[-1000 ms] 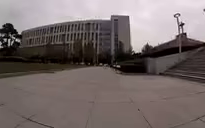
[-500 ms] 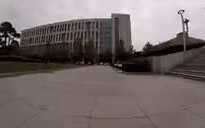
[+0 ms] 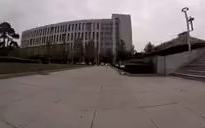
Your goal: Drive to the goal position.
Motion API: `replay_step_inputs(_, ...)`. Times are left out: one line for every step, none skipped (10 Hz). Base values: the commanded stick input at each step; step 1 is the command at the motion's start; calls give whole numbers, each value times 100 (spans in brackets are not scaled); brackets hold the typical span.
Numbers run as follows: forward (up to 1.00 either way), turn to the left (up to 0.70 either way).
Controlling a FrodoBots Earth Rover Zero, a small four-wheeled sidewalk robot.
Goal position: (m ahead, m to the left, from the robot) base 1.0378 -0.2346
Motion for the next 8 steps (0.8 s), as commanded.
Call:
replay_step_inputs(100,0)
replay_step_inputs(100,0)
replay_step_inputs(100,0)
replay_step_inputs(100,0)
replay_step_inputs(100,0)
replay_step_inputs(100,0)
replay_step_inputs(100,0)
replay_step_inputs(100,0)
